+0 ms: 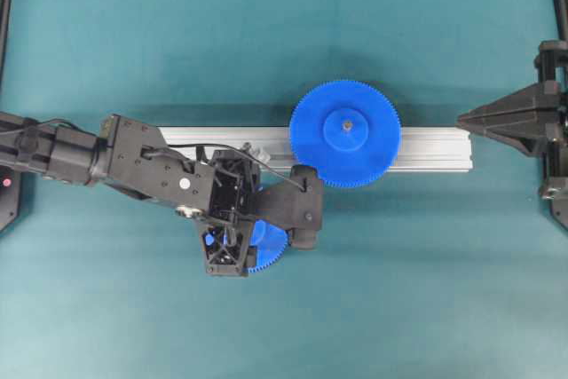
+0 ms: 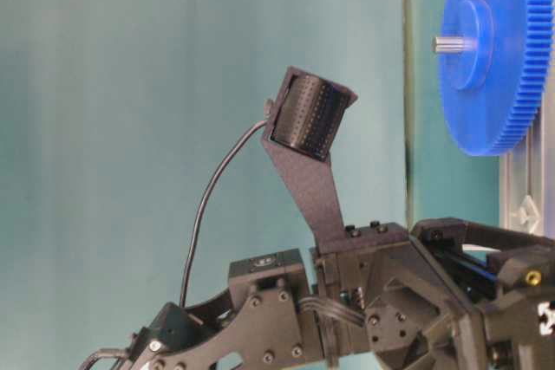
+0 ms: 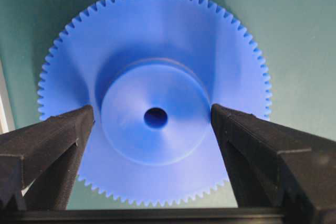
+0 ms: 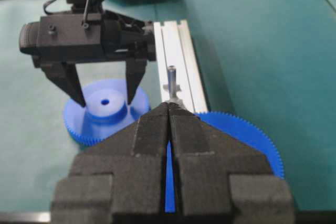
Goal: Insert the small gear onto the shaft.
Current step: 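Close the left gripper on the small blue gear's hub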
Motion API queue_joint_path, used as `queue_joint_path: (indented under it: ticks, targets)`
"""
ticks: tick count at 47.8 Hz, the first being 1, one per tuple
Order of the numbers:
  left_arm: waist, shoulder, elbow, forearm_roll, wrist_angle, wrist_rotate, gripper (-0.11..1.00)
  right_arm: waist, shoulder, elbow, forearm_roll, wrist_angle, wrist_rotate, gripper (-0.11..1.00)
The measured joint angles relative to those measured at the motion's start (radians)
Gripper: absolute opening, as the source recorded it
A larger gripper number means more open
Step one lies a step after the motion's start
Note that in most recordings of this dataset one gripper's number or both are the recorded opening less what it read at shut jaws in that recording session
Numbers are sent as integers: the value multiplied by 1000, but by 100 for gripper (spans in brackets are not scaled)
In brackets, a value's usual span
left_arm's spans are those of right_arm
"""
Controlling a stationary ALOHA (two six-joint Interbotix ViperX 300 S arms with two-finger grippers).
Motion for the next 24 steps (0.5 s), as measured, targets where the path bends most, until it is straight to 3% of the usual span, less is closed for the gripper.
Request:
queue_joint_path:
  ticks: [24]
  targets:
    - [0,18,-2,2,-11,-5,94,0,0,-2,0,2,0,3]
